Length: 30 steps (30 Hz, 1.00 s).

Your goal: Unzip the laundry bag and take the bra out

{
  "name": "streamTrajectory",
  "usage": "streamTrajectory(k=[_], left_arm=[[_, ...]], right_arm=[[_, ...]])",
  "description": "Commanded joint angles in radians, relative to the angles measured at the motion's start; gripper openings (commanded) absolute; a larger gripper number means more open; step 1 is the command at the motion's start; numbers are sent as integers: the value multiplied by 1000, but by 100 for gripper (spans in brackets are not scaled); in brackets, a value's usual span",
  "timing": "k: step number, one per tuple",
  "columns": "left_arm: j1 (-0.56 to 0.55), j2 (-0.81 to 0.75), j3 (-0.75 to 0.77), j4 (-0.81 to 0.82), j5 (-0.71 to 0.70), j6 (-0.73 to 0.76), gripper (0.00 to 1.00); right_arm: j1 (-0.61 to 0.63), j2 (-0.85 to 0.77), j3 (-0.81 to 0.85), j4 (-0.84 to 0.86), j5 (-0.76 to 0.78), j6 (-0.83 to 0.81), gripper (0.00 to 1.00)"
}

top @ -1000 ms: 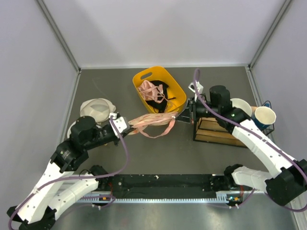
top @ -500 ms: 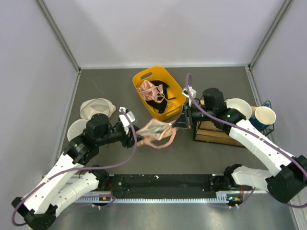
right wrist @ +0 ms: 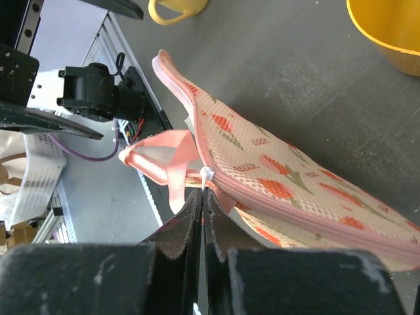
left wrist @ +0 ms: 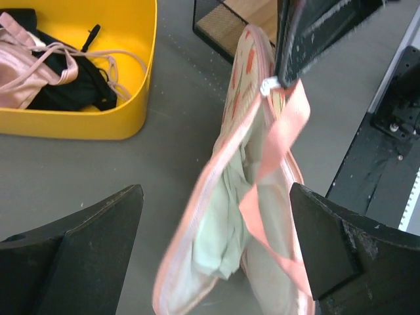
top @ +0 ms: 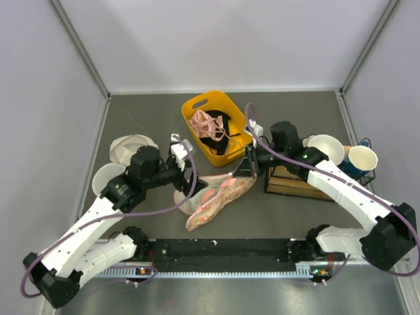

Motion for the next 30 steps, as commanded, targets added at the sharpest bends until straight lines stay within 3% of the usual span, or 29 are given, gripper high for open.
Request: streamTrajectory(k=[1, 18, 30], left_arm=[[-2, 124, 97, 157, 50, -52, 99], [-154, 307, 79, 354, 62, -133, 98], [-154, 354, 50, 364, 103, -119, 75]], right_arm=[[11, -6, 48, 44, -3, -1, 0], [11, 4, 75, 41, 2, 0, 0], [8, -10, 94, 43, 13, 8, 0]])
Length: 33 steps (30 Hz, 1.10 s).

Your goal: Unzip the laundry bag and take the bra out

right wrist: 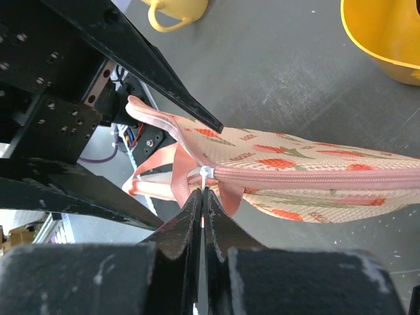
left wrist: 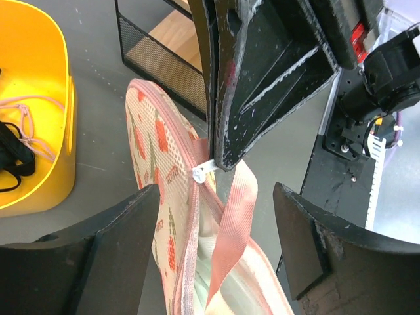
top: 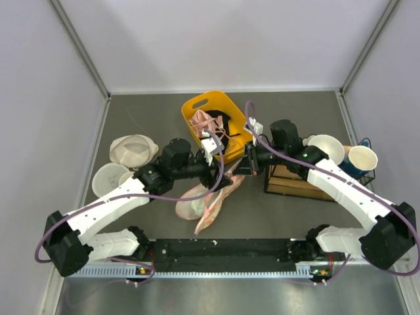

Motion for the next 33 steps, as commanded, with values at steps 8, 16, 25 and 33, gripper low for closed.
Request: streamTrajectory(k=[8, 16, 25, 33], left_arm=[[-2, 34, -36, 59, 48, 0, 68], [-4, 17, -33, 23, 54, 28, 0], [-2, -84, -34, -75, 31, 106, 0], [-2, -224, -40, -172, -36, 175, 0]], right_arm=[[9, -30, 78, 44, 15, 11, 0], [3, -49, 71, 39, 18, 9, 0], [-53, -85, 60, 3, 34, -17, 0], [-58, -96, 60, -22, 57, -34, 0]])
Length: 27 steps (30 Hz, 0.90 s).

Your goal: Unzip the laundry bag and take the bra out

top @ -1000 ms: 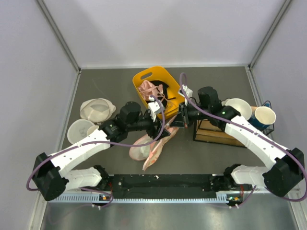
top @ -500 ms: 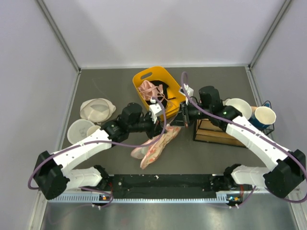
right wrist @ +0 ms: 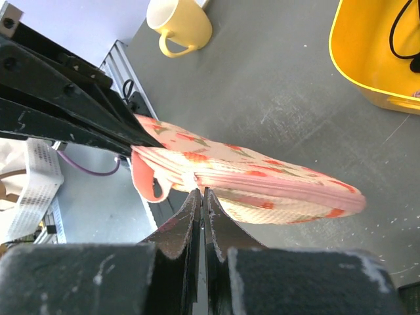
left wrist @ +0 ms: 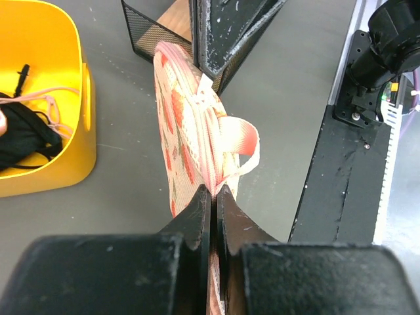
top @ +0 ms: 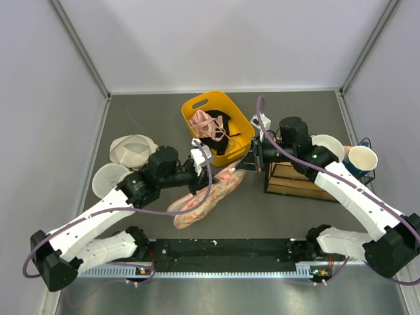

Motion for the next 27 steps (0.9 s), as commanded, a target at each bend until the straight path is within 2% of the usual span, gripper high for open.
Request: streamTrajectory(k=[1, 12, 22, 27], left_arm=[[-2, -92, -3, -44, -29, 64, 0], [0, -224, -13, -124, -101, 87, 0], [0, -321, 18, -110, -137, 85, 0], [0, -351, 26, -52, -134, 73, 0]], right_arm=[[-18, -32, 39, -18, 54, -35, 0], [-49, -21, 74, -49, 101, -72, 0], [-52, 8, 62, -52, 84, -77, 0], [-47, 11, 62, -46, 67, -75, 0]])
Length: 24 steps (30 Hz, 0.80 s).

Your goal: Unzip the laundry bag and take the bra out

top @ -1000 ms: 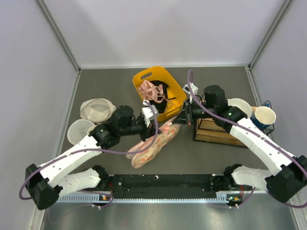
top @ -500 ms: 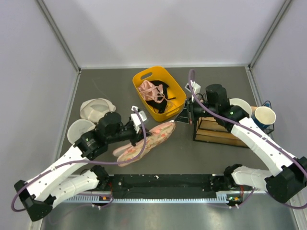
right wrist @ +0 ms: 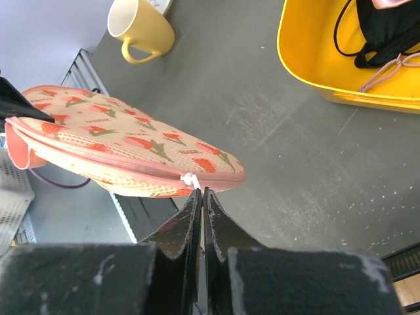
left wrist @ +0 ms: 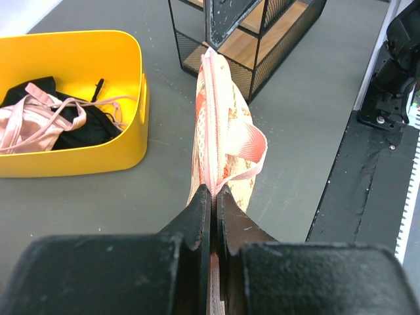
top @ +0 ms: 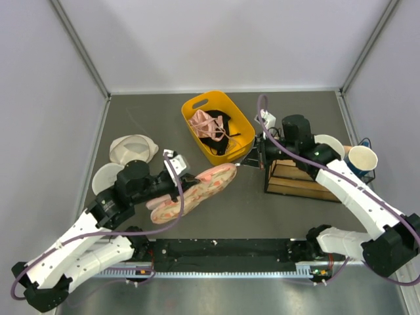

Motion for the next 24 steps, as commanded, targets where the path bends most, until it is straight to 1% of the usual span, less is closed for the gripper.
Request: streamTrajectory(k=[1, 9, 18, 24], left_arm=[[0, -43, 48, 119, -10, -7, 0], [-2, -66, 149, 151, -31, -16, 0], [0, -88, 161, 252, -65, -53, 0], [0, -93, 157, 336, -62, -88, 0]], right_arm=[[-5, 7, 42, 5, -1, -25, 0], [24, 31, 82, 28, -19, -17, 0], [44, 39, 131, 49, -44, -7, 0], [89, 71, 137, 89, -50, 9, 0]])
